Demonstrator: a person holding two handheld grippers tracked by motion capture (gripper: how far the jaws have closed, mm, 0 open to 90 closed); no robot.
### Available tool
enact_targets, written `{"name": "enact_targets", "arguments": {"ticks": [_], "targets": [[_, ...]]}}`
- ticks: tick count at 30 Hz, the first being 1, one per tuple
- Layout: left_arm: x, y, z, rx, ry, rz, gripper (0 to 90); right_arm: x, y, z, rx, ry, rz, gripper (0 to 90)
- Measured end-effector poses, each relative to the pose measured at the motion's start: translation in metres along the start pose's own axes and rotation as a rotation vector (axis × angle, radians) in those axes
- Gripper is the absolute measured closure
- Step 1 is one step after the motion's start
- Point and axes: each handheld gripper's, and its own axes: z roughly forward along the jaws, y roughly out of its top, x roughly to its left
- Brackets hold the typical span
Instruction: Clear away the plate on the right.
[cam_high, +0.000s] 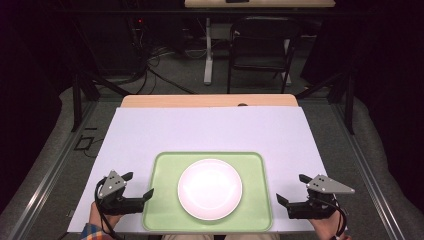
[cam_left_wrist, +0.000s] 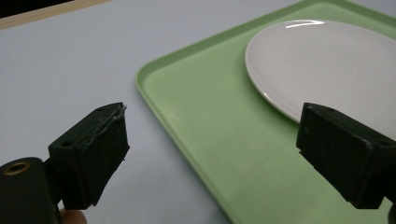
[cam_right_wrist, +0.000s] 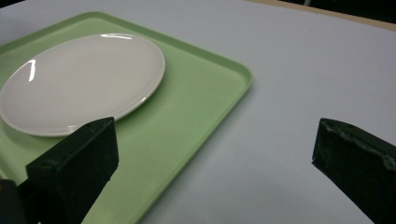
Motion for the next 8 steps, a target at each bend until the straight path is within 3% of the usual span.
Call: {"name": "enact_targets", "arguments": {"ticks": [8], "targets": [[0.012, -0.01, -0.013, 0.003, 0.042, -0.038, 10.6, -0.005, -0.021, -0.013, 0.034, -0.02, 0.036, 0.0]]}}
